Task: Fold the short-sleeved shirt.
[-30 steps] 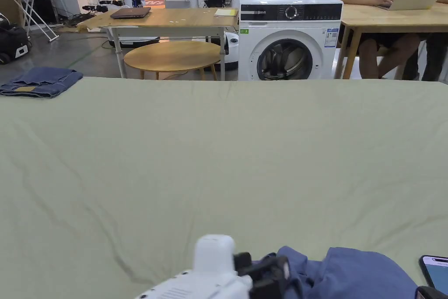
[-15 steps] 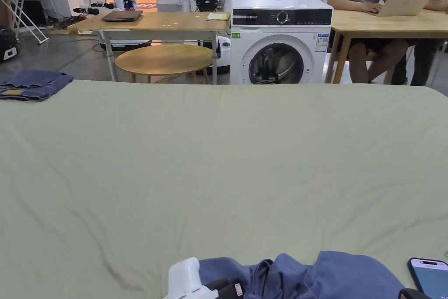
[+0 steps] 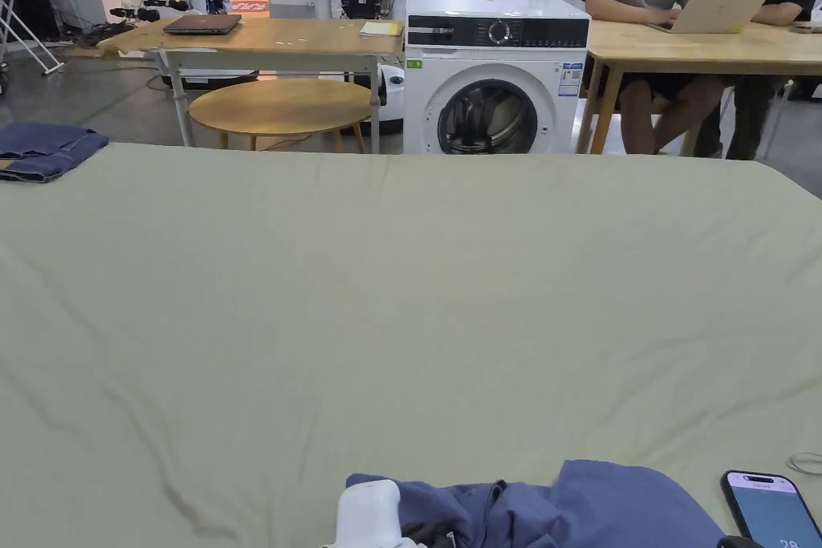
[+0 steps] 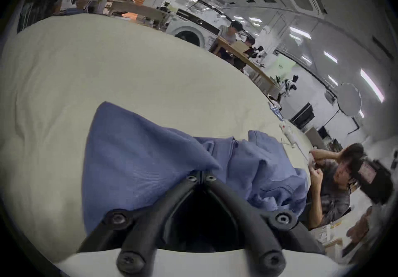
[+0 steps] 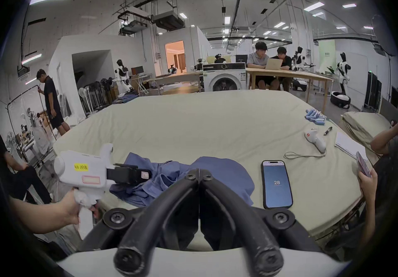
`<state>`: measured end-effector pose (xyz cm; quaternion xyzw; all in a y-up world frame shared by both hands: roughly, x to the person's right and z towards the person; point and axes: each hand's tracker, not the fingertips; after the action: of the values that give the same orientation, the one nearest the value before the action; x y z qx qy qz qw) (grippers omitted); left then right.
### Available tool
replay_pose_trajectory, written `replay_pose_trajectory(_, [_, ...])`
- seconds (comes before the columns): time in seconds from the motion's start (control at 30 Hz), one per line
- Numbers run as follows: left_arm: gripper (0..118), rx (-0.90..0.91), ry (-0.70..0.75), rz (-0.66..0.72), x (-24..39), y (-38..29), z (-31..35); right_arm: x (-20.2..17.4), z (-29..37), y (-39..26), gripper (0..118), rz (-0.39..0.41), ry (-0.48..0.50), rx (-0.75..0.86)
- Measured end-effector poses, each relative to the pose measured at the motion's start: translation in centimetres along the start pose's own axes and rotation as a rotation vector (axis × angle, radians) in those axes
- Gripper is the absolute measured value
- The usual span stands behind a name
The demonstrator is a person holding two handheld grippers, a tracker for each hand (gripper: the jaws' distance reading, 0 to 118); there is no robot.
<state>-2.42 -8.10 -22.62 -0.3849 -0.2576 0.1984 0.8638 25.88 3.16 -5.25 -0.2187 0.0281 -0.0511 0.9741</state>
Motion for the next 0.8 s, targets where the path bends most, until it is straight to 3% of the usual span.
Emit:
replay_pose_trajectory(0.17, [1, 0.085, -0.052, 0.171, -4.6, 2.1, 5.5, -0.3, -0.1, 0.6, 0, -0.001, 0.017, 0.019])
replay_pose_trajectory(0.2, [7, 0.105, -0.079, 0.202, -5.6, 2.3, 6.4, -0.4, -0.1, 0.6, 0, 0.000, 0.024, 0.023])
replay_pose_trajectory(0.23, [19, 0.120, -0.117, 0.233, -6.6, 2.5, 7.2, -0.6, -0.2, 0.7, 0, 0.004, 0.029, 0.026])
replay_pose_trajectory(0.27, [41, 0.129, -0.143, 0.246, -7.3, 2.6, 7.7, -0.7, -0.4, 0.8, 0, 0.008, 0.033, 0.027])
replay_pose_trajectory(0.3, [79, 0.123, -0.157, 0.256, -7.8, 2.6, 7.8, -0.8, -0.5, 0.9, 0, 0.011, 0.037, 0.027])
replay_pose_trajectory(0.33, [98, 0.104, -0.158, 0.257, -8.4, 2.6, 7.7, -1.0, -0.6, 0.9, 0, 0.015, 0.041, 0.027])
replay_pose_trajectory(0.37, [105, 0.085, -0.172, 0.274, -8.9, 2.4, 7.3, -1.1, -0.7, 0.9, 0, 0.017, 0.044, 0.027])
replay_pose_trajectory(0.57, [103, -0.081, -0.296, 0.369, -9.9, 0.5, 2.5, -1.6, -0.7, 1.1, 0, 0.024, 0.061, 0.034])
replay_pose_trajectory(0.6, [81, -0.042, -0.336, 0.371, -9.8, 0.5, 2.5, -1.6, -0.6, 1.1, 0, 0.024, 0.060, 0.033])
replay_pose_trajectory(0.67, [14, -0.067, -0.324, 0.441, -9.8, 1.2, 2.0, -1.6, -0.4, 1.1, 0, 0.024, 0.056, 0.033])
replay_pose_trajectory(0.73, [10, -0.098, -0.189, 0.402, -10.1, 1.3, 2.0, -1.5, -0.3, 1.0, 0, 0.024, 0.052, 0.030])
replay_pose_trajectory(0.8, [9, -0.111, -0.258, 0.404, -11.1, 1.4, 2.3, -1.3, -0.4, 0.9, 0, 0.025, 0.045, 0.025])
